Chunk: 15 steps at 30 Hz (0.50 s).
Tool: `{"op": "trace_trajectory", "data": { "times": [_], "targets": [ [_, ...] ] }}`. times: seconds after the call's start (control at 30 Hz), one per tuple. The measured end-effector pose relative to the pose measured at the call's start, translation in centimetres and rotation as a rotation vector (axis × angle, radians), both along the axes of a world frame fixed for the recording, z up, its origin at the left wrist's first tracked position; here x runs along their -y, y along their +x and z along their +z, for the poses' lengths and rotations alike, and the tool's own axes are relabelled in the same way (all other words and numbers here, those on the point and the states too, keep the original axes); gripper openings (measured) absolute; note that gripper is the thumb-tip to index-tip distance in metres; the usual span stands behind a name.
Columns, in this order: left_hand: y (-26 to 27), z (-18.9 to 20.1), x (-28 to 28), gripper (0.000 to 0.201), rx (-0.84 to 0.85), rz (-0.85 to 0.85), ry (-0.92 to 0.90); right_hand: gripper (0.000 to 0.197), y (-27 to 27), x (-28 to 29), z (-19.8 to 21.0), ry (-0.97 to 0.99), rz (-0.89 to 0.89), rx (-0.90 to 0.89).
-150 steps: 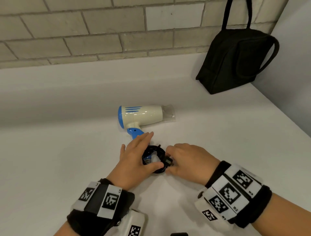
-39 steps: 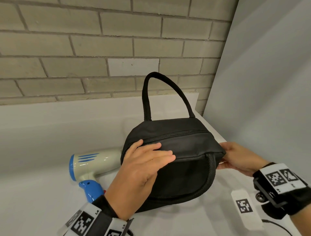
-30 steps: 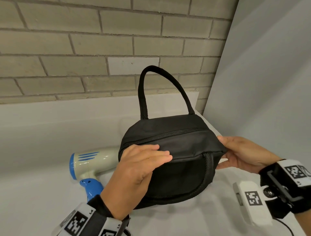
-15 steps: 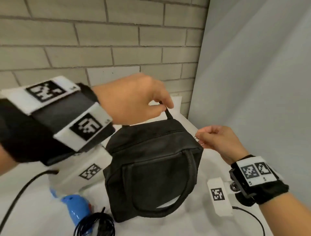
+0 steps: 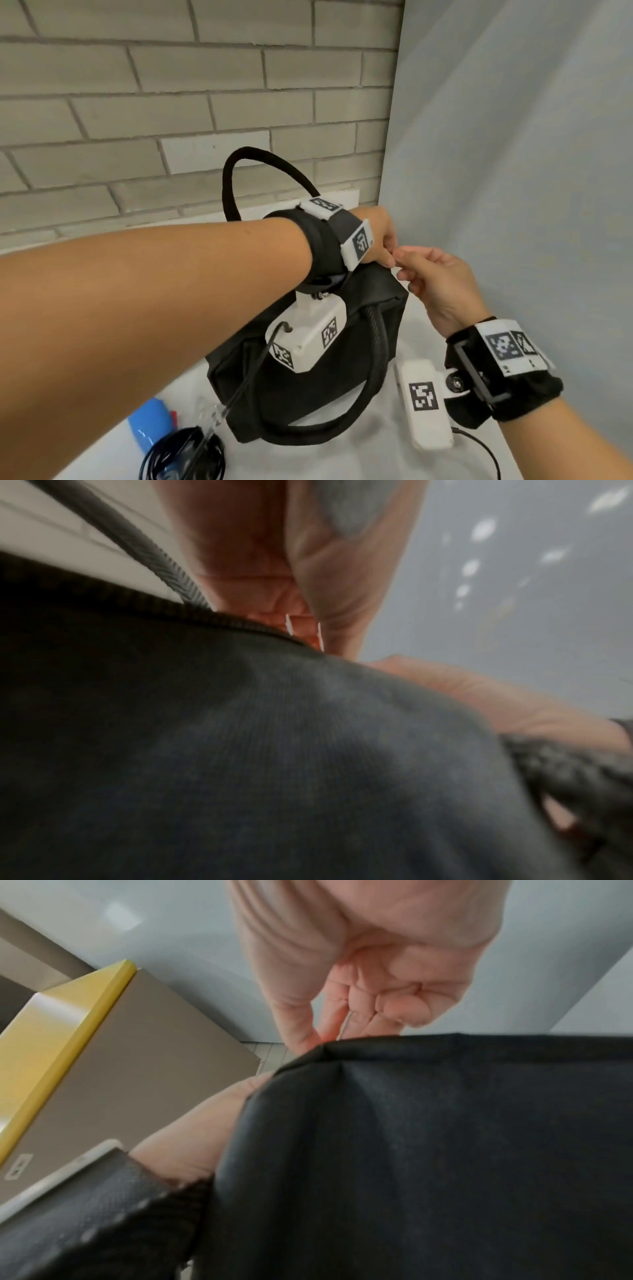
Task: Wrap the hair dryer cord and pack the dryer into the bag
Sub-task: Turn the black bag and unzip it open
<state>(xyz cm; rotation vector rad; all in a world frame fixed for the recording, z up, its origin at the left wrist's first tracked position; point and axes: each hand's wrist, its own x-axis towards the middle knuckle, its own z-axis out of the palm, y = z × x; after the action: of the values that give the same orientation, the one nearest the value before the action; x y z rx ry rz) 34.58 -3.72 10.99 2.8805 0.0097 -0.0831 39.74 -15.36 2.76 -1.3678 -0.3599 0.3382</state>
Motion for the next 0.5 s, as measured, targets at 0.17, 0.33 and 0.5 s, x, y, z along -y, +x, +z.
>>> {"op": "trace_trajectory", "data": {
  "times": [0.17, 0.33, 0.5],
  "targets": [
    [-0.2, -0.2, -0.8, 0.019, 0.035, 0.000, -0.011, 0.038, -0.9, 2.3, -0.2, -0.090, 0.313, 0.288],
    [-0.4, -0.5, -0.4, 0.018, 0.036, -0.003, 0.037, 0.059, -0.7, 2.6, -1.7, -0.254, 0.352, 0.591],
    [-0.6, -0.6, -0.3, 0.014, 0.048, -0.026, 0.108, 0.010, -0.8, 1.8, -2.1, -0.317, 0.208, 1.037]
  ]
}}
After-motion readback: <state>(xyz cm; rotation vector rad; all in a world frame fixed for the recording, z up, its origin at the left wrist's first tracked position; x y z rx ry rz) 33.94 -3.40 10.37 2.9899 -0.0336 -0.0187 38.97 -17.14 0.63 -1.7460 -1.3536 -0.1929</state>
